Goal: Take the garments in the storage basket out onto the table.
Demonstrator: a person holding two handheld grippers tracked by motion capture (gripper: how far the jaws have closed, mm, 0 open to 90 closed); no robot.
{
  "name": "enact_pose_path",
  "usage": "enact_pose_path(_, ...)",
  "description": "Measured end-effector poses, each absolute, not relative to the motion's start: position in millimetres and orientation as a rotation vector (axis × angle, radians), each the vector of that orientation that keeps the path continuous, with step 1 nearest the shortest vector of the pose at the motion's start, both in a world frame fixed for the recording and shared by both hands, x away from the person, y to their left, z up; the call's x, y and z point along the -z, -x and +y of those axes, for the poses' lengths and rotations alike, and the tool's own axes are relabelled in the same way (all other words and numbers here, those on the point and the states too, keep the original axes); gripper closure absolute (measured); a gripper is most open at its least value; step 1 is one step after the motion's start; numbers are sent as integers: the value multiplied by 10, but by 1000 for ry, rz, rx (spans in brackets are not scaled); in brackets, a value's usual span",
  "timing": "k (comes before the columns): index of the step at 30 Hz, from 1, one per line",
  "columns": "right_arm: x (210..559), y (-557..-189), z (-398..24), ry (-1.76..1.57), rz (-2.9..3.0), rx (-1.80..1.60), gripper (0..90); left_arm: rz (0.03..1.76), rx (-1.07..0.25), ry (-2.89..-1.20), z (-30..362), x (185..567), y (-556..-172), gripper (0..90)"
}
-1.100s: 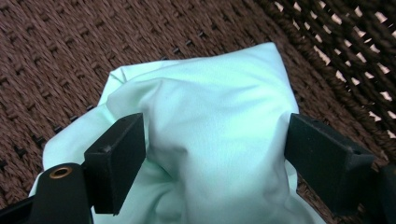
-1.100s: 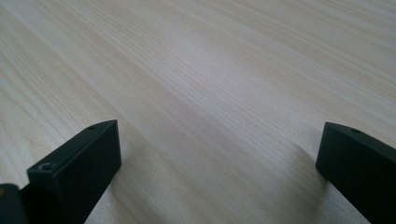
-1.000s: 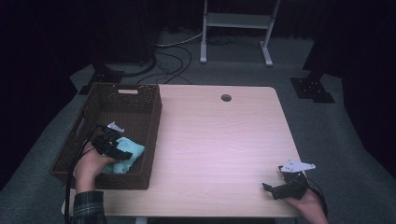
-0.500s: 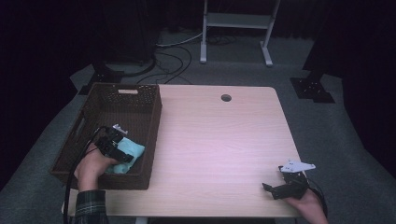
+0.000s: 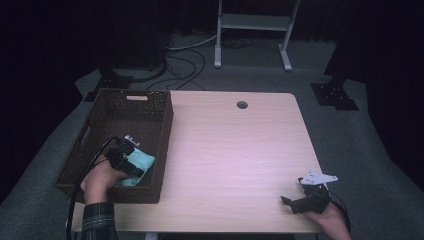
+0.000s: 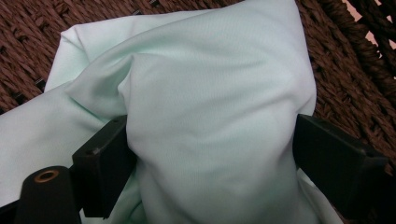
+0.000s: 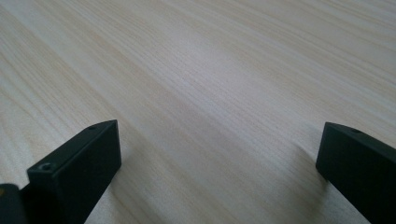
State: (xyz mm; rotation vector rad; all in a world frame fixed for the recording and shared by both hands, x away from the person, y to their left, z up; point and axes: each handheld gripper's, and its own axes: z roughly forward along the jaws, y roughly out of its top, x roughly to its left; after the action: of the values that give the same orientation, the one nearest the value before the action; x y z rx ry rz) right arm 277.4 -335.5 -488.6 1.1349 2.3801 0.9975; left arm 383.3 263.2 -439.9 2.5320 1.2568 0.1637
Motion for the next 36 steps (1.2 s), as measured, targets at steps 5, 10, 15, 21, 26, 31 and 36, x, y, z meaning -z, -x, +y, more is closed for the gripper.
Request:
enact_pose_path(5,4886,-2774,-3354,-1136,2379,-997,0,1249,-164,-2542,2629,4403,-3837,144)
enact_pose_path(10,4886,-2774,-3354,-1136,2379,-997,0,1251,-166,-2541,2628,4403,-3842,160)
enact_pose_path(15,4886,-2774,-3354,-1136,2379,-998,0,1290,-189,-2531,2626,4389,-3844,230)
enact_pose_path(21,4886,-2774,-3352,-1137,2378,-997,0,1357,-199,-2515,2638,4311,-3848,605)
enact_pose_path(26,4886,-2774,-3352,-1137,2378,-997,0,1409,-160,-2482,2655,4280,-3878,634)
enact_pose_path(31,4886,-2774,-3352,-1137,2378,-997,0,1452,-169,-2386,2716,4178,-3891,647)
enact_pose_path(36,4886,-2778,-3351,-1134,2379,-997,0,1472,-147,-2239,2816,4069,-3883,647)
